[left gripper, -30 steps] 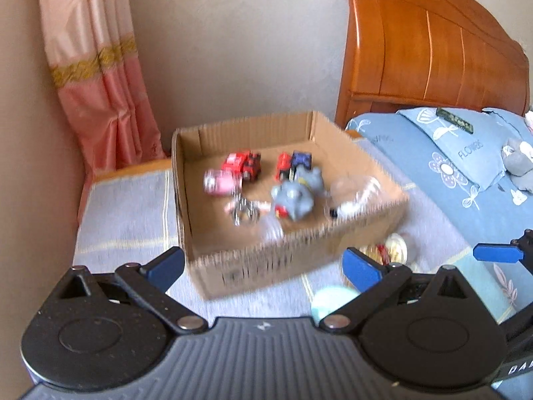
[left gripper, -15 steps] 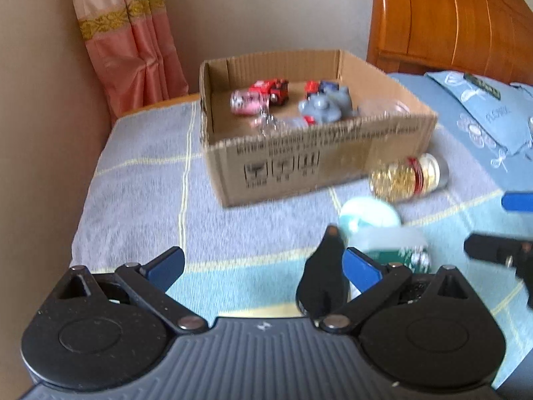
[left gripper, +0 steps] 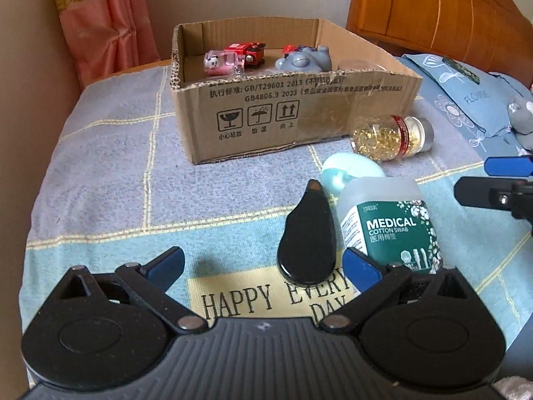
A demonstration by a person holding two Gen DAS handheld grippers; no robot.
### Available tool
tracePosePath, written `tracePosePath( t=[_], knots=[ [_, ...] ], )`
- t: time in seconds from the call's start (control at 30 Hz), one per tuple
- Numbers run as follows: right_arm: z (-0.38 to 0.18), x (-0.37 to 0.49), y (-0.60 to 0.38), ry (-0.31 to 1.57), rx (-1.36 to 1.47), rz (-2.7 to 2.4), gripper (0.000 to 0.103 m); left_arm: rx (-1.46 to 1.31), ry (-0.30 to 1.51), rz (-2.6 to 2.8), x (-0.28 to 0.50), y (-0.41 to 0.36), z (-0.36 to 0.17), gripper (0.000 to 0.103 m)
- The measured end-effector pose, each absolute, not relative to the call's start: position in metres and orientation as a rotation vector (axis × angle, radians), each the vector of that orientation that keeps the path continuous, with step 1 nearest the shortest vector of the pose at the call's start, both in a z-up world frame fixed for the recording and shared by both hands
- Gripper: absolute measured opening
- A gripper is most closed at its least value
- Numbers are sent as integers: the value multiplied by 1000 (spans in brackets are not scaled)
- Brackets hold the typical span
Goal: Organize rigid objects
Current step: 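Close the right tool on the gold capsule bottle while the left tool approaches the black teardrop item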
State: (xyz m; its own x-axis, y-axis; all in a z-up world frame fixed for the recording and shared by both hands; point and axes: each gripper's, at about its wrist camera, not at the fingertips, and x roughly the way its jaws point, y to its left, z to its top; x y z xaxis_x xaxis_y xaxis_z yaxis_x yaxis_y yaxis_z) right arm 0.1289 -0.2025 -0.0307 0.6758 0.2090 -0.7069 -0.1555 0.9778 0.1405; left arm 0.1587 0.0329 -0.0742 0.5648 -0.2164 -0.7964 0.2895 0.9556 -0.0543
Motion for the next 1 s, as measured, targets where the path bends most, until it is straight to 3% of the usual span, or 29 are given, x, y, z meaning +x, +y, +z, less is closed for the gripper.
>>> tracePosePath(
  t=[1.0],
  knots=[
    [-44,193,-189,805,36,134,103,26,889,-91,193,82,-89,102]
  ],
)
